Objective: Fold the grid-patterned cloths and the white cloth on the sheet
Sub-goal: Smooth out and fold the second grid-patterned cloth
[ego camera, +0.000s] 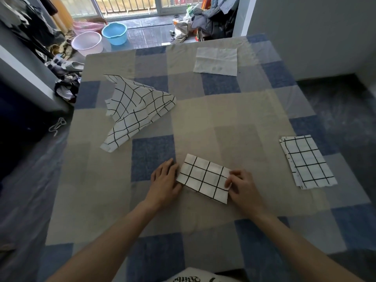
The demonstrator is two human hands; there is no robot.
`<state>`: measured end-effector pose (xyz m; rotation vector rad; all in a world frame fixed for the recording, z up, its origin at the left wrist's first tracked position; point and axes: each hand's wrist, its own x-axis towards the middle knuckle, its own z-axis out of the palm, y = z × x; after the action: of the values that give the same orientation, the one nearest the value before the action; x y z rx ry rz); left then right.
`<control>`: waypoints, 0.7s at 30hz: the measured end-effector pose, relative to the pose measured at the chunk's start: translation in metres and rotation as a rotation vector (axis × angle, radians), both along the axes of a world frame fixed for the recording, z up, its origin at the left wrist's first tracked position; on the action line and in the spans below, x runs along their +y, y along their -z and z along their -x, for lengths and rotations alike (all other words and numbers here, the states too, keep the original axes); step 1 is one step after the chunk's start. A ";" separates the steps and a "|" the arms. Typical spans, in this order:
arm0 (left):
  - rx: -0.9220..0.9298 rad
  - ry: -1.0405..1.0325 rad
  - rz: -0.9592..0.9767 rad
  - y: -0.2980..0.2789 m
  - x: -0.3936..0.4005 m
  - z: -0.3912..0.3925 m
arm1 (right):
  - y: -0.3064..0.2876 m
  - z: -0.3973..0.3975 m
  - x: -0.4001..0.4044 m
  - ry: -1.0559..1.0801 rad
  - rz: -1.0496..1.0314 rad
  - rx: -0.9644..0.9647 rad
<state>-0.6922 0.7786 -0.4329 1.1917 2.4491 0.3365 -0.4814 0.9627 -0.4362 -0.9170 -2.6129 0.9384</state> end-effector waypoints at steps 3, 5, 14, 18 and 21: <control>-0.027 -0.042 -0.091 0.000 -0.003 -0.005 | 0.003 0.002 -0.003 0.000 -0.018 0.007; 0.046 0.090 -0.168 0.000 -0.004 -0.008 | 0.004 0.001 -0.003 0.003 -0.011 0.017; 0.178 0.443 -0.213 -0.007 0.039 -0.032 | 0.004 -0.004 -0.008 -0.006 -0.046 -0.034; 0.135 0.434 -0.030 0.003 0.063 -0.030 | 0.002 -0.006 -0.013 0.011 -0.065 -0.030; 0.072 0.460 0.065 0.014 0.063 -0.023 | -0.006 0.000 -0.017 0.099 -0.072 -0.002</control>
<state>-0.6697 0.8411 -0.4466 1.7068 2.1362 0.0800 -0.4814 0.9458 -0.4304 -1.0190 -2.5581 0.8143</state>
